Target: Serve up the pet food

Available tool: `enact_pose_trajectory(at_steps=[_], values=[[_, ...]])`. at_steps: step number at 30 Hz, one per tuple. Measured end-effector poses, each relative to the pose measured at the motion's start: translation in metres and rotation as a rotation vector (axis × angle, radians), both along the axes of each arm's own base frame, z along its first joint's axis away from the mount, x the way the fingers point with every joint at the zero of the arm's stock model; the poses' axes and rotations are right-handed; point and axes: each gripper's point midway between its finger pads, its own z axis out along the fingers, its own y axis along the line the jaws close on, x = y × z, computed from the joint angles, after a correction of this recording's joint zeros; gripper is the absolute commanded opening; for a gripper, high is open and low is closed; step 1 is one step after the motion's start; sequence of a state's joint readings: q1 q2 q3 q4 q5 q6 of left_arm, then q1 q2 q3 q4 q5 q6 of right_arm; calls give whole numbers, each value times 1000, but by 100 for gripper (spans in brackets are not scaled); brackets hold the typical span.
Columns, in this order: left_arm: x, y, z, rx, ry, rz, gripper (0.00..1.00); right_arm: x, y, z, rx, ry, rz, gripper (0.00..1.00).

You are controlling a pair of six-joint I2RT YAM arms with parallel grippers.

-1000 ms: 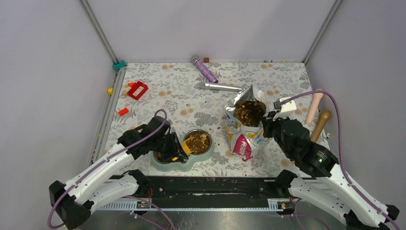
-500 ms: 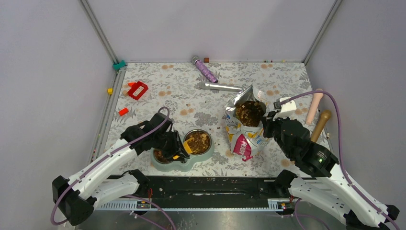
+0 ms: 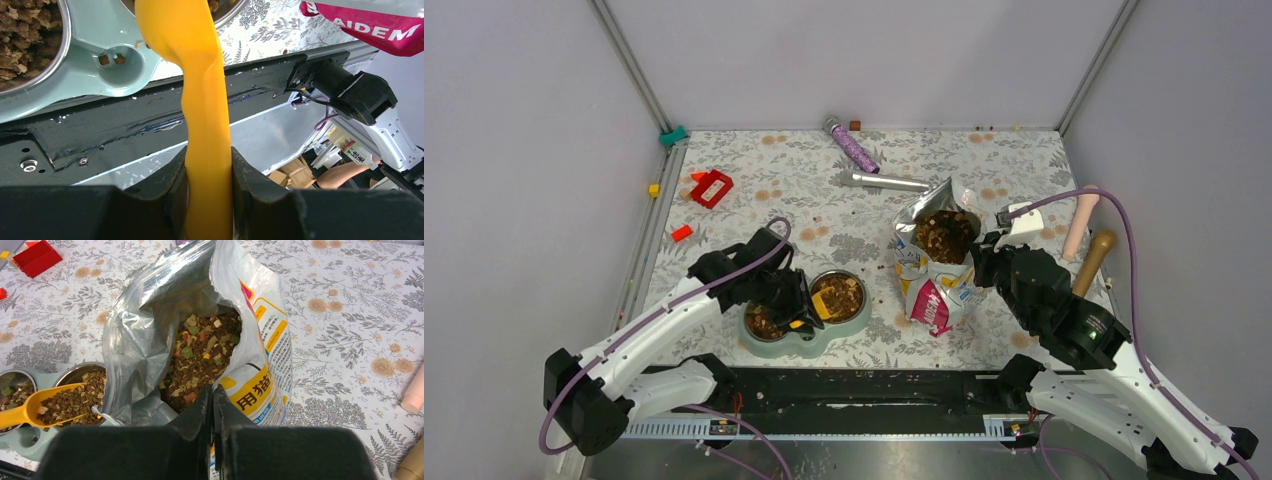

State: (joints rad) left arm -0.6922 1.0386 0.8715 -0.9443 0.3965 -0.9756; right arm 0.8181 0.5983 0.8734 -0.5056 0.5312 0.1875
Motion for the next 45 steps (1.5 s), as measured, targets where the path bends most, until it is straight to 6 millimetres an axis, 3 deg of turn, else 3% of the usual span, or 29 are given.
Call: enact_pose_trajectory(at_steps=[21,45], values=[[-3,21,11,34,4,28,0,0,0,0,0,0,0,0],[7,14,11,83,33,-37,0,0,-1,1,2,-4,-2,0]])
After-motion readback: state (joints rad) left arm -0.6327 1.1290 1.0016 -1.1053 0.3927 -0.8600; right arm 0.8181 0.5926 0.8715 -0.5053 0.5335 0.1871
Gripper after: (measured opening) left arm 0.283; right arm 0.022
